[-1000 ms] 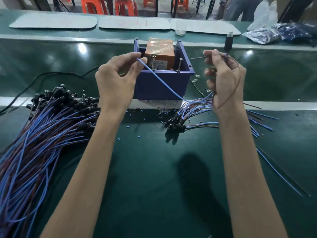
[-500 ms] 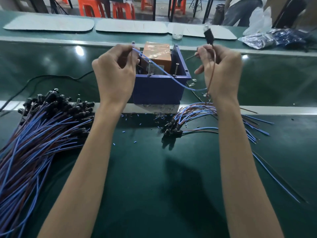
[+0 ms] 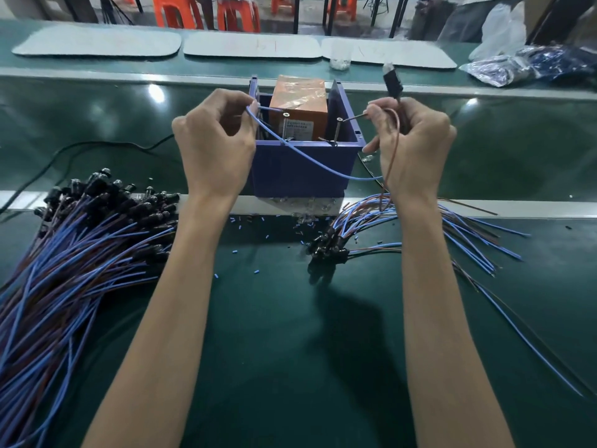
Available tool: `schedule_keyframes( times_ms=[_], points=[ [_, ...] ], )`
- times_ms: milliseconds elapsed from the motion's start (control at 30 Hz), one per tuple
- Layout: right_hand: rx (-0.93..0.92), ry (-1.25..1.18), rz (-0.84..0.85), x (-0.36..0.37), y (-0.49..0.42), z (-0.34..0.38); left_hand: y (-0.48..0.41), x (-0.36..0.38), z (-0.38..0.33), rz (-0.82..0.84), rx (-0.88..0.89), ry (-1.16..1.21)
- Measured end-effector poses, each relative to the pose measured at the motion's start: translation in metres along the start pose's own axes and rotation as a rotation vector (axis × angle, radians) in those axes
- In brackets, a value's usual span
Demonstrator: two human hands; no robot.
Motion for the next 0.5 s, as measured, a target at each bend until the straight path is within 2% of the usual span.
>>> schedule_keyframes(
  times_ms=[500],
  points=[
    [0.04, -0.036, 0.013, 0.0061, 0.0005, -0.0052, 0.0024, 0.0045, 0.0038, 0.037, -0.052, -0.018]
  ],
)
Point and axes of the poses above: each hand's wrist, its own y-axis away from the middle knuckle, its own x-axis out of the palm, z = x × y, the point moved 6 cm from there along -y, towards the middle knuckle, and after that the axes turned 8 degrees about y, right-handed, at the moved point
